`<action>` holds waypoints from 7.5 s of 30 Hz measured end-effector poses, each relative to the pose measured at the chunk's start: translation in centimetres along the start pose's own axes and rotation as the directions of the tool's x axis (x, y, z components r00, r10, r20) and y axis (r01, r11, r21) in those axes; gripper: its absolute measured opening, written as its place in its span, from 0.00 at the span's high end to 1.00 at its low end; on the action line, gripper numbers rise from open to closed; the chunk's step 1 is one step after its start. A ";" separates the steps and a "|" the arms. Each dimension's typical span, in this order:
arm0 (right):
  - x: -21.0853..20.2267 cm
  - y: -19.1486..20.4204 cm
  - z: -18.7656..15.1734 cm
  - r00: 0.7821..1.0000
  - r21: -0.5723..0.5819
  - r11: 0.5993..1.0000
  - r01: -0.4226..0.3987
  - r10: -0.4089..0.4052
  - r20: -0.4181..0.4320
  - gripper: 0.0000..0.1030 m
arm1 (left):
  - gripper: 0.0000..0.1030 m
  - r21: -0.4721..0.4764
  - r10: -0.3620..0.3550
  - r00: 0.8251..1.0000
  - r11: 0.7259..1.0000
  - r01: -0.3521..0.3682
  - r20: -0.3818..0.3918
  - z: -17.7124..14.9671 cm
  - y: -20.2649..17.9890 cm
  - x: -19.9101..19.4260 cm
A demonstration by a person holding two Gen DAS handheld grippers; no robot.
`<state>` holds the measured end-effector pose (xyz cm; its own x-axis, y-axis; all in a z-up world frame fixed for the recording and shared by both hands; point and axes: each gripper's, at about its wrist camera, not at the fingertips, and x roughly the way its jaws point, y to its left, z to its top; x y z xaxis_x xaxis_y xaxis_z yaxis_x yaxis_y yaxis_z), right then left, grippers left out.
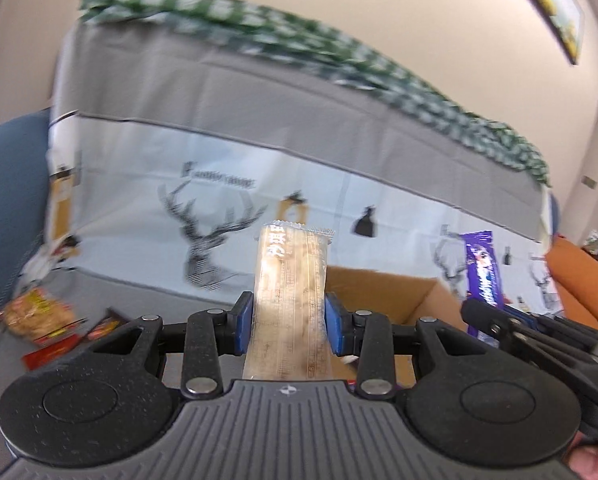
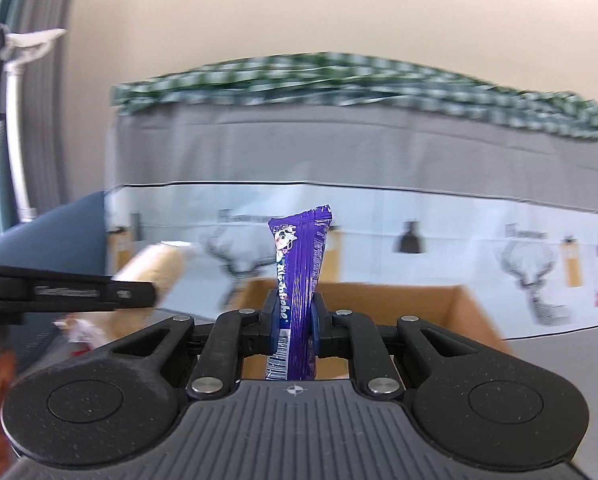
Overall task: Organize snacks
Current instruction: 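Lift and carry the rice-cake bag and purple bar with both grippers over the box, then open both grippers over the box, dropping the rice-cake bag and purple bar, then move both tools from the box back to the remaining snack pile, then grasp the dark brown chocolate bar with the left gripper while the right grasps the red-wrapped candy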
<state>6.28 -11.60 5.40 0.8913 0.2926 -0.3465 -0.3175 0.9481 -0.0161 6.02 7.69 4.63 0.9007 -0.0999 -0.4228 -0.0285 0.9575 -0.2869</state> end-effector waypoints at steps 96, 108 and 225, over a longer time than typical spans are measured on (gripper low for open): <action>-0.7 -3.5 -0.5 0.975 -0.052 0.975 0.218 -0.214 0.062 0.52 | 0.71 0.082 -0.055 0.998 0.995 0.053 0.017 -1.8 -4.3 0.3; -2.0 4.5 -0.6 0.993 -0.006 0.998 0.056 -0.055 0.105 0.60 | 0.71 0.104 0.105 0.991 0.990 -0.096 -0.084 0.2 6.2 -1.7; 2.0 18.4 -12.8 0.815 0.015 0.942 -0.336 0.298 -0.497 0.70 | 0.37 -0.041 0.232 0.717 0.939 -0.342 -0.657 -7.8 16.1 0.7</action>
<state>-1.91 4.83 -7.61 0.4706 0.4592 -0.7535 -0.5935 0.7966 0.1148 2.82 20.93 -7.04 0.3542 -0.0273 -0.9348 -0.3525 0.9220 -0.1605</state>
